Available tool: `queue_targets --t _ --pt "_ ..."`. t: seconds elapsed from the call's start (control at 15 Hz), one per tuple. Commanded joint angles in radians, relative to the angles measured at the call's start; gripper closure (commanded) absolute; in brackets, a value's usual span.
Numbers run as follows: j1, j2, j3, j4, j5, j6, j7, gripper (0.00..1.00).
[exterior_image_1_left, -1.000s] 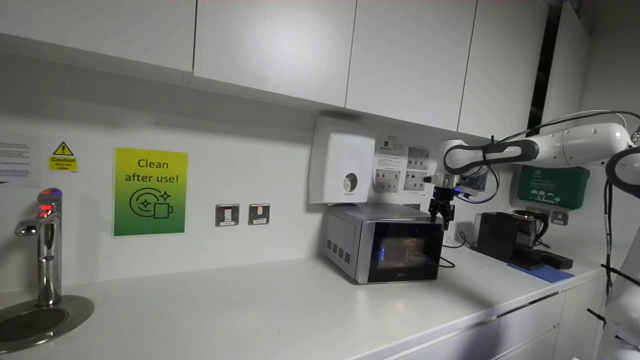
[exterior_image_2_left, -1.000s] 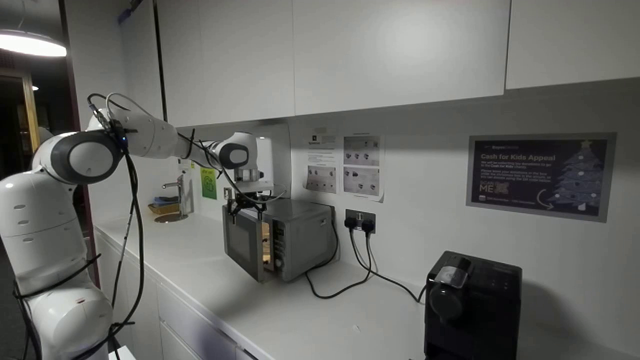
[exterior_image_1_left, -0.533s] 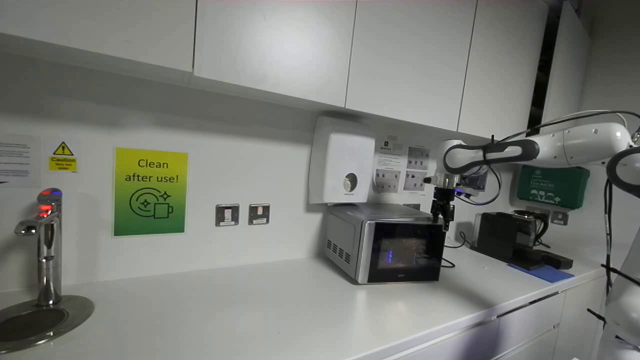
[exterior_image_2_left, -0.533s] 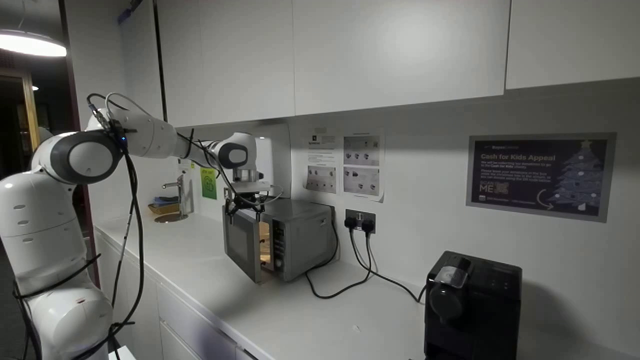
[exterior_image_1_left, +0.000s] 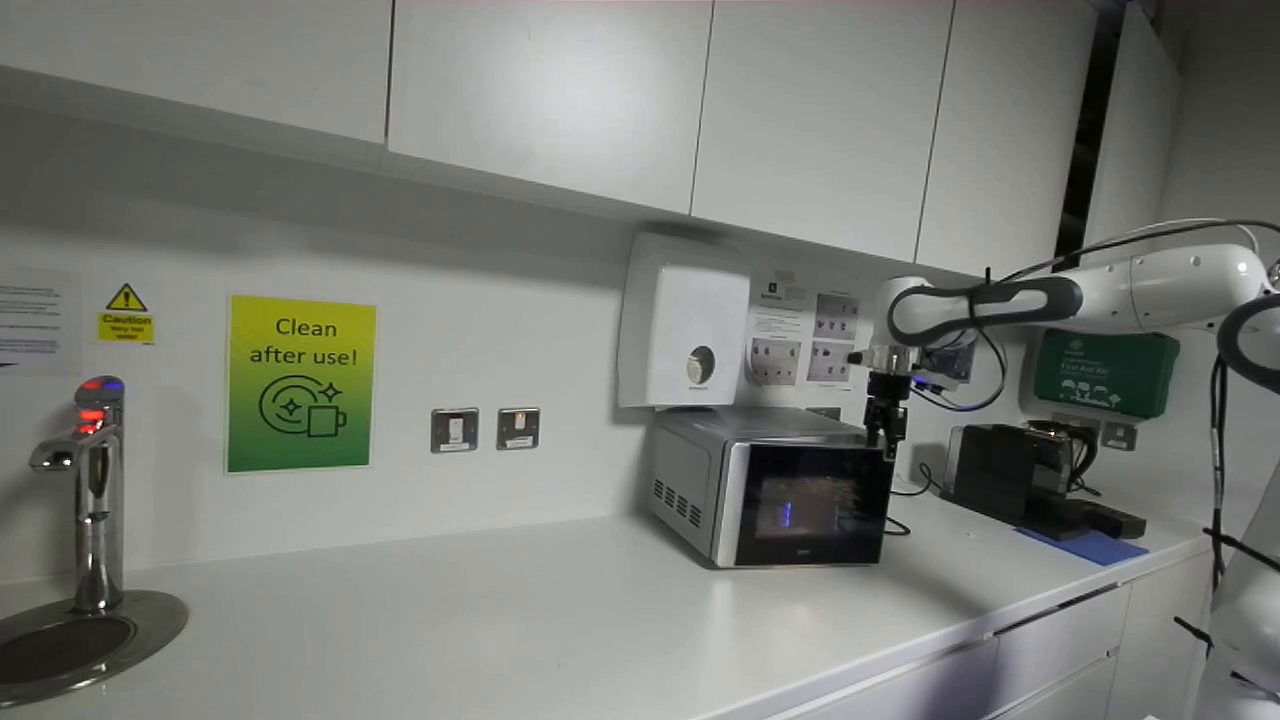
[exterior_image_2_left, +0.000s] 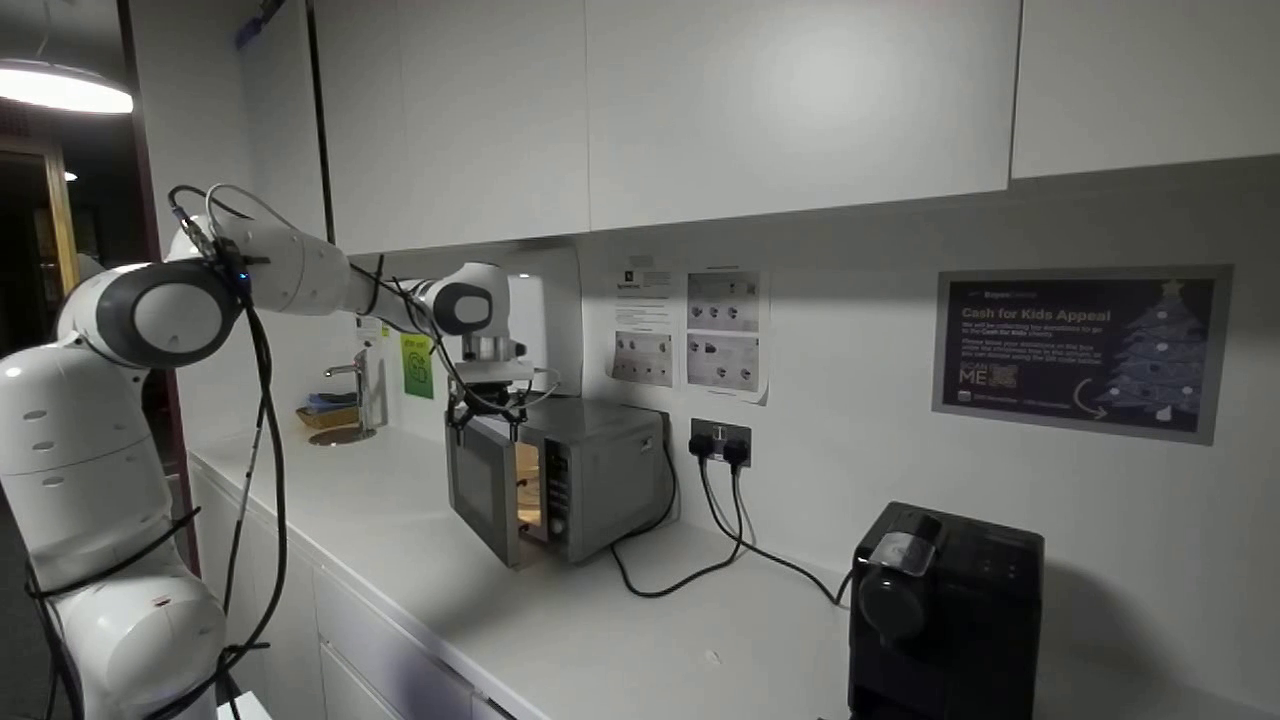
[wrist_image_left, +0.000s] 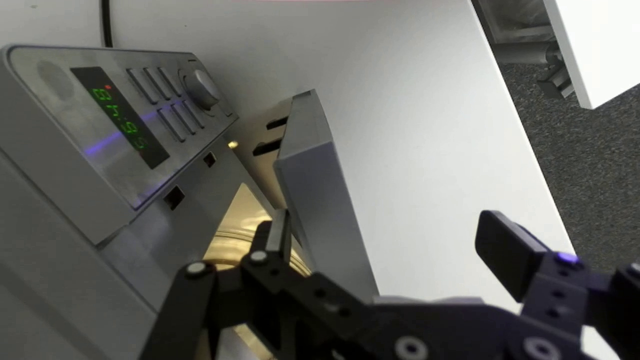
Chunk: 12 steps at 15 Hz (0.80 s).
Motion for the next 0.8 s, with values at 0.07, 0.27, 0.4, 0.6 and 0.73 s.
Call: queue_targets --t 0.07,0.27,0.4,0.6,0.73 --pt "0.001 -0.041 0.006 -0.015 0.012 -0.051 0.043 0.00" --pt "0.002 -0.046 0.008 -0.015 0.011 -0.066 0.060 0.00" --pt "0.003 -0.048 0.009 -0.016 0.012 -0.072 0.071 0.00" --pt "0.003 -0.050 0.010 -0.019 0.016 -0.072 0.085 0.00" --pt "0.003 -0.050 0.010 -0.022 0.017 -0.064 0.103 0.00"
